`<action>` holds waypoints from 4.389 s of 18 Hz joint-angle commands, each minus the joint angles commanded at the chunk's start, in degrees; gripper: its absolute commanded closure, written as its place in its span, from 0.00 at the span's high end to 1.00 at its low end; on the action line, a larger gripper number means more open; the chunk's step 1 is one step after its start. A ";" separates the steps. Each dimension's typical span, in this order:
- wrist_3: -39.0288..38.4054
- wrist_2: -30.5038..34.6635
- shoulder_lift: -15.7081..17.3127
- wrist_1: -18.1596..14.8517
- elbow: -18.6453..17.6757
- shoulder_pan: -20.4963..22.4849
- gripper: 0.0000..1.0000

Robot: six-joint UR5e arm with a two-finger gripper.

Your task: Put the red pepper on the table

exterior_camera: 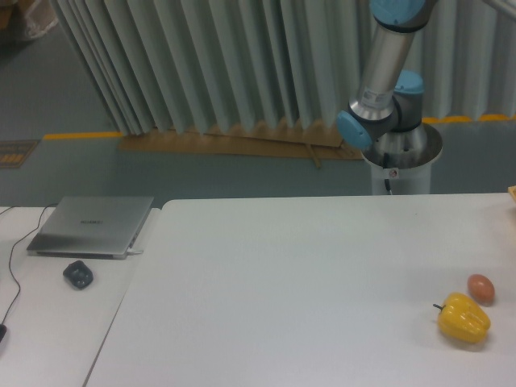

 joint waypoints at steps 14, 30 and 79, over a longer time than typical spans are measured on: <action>6.42 -6.92 -1.76 -0.53 -2.11 2.45 1.00; 8.09 -11.95 0.53 -3.34 -2.20 5.27 1.00; 14.24 -7.47 -5.45 -5.89 0.79 5.27 1.00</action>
